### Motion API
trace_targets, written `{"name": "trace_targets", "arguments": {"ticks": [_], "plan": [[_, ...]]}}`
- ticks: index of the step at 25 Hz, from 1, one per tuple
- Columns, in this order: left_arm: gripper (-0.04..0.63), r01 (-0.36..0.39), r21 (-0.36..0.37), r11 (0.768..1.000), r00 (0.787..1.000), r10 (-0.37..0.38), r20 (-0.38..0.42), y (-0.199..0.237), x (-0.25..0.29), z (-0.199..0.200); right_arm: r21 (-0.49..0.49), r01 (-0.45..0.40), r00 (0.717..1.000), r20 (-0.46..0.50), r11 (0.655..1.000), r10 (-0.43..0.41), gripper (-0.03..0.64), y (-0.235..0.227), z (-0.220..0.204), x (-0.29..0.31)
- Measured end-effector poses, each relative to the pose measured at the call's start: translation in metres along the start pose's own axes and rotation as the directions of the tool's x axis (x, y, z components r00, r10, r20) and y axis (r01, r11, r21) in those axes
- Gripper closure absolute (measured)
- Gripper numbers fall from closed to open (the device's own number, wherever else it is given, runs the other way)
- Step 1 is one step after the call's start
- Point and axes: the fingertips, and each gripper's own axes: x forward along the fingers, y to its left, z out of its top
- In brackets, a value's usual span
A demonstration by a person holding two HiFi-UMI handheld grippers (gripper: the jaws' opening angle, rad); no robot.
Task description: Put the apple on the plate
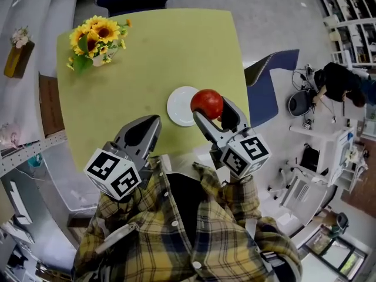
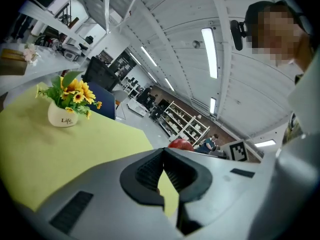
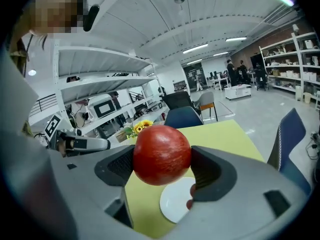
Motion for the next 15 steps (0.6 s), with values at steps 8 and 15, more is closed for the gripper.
{"name": "trace_targets", "arguments": {"ticks": [8, 15], "plan": [[0.588, -0.079, 0.012, 0.997, 0.993, 0.077, 0.095, -0.003, -0.006, 0.022, -0.021, -0.067, 0.991, -0.117, 0.998, 0.064, 0.281, -0.013, -0.029, 0.025], [0.588, -0.118, 0.001, 0.993, 0.988, 0.118, 0.1, -0.003, -0.003, 0.012, -0.031, -0.124, 0.969, -0.22, 0.992, 0.114, 0.282, -0.023, -0.068, 0.047]]}}
